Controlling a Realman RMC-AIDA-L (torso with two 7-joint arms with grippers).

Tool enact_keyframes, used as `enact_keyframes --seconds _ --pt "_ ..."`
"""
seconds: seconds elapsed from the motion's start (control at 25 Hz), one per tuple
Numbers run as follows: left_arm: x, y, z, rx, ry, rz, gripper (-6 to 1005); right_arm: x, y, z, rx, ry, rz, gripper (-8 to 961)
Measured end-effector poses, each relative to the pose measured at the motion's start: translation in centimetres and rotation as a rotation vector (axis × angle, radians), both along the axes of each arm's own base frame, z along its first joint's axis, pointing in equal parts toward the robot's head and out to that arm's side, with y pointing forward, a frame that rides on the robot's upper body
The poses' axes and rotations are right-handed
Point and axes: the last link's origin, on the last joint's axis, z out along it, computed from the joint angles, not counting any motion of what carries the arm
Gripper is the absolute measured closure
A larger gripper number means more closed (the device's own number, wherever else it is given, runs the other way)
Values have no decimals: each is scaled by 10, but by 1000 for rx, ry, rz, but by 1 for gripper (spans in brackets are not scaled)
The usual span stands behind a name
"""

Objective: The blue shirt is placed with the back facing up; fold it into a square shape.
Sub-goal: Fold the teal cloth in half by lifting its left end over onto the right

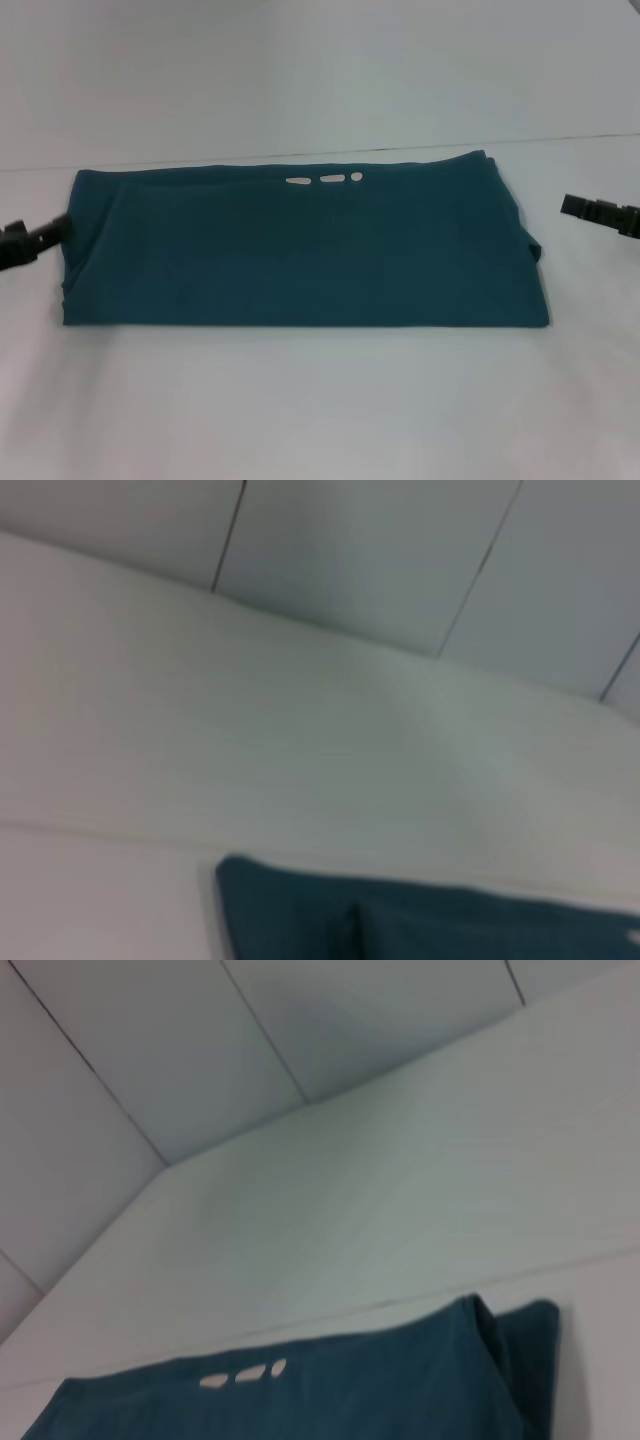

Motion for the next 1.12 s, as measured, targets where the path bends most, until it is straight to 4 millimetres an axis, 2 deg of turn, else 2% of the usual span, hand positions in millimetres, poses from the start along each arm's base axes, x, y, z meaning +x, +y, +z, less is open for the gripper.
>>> enact_keyframes --seconds 0.4,0.8,1.12 --pt "-12 -9 -11 -68 61 41 231 -2 -4 5 -132 12 -57 177" --pt "-19 -21 -21 -145 108 48 231 -4 -3 4 -137 15 -54 178" --pt "-18 -25 -29 -191 129 30 231 -7 0 4 -137 11 -47 178"
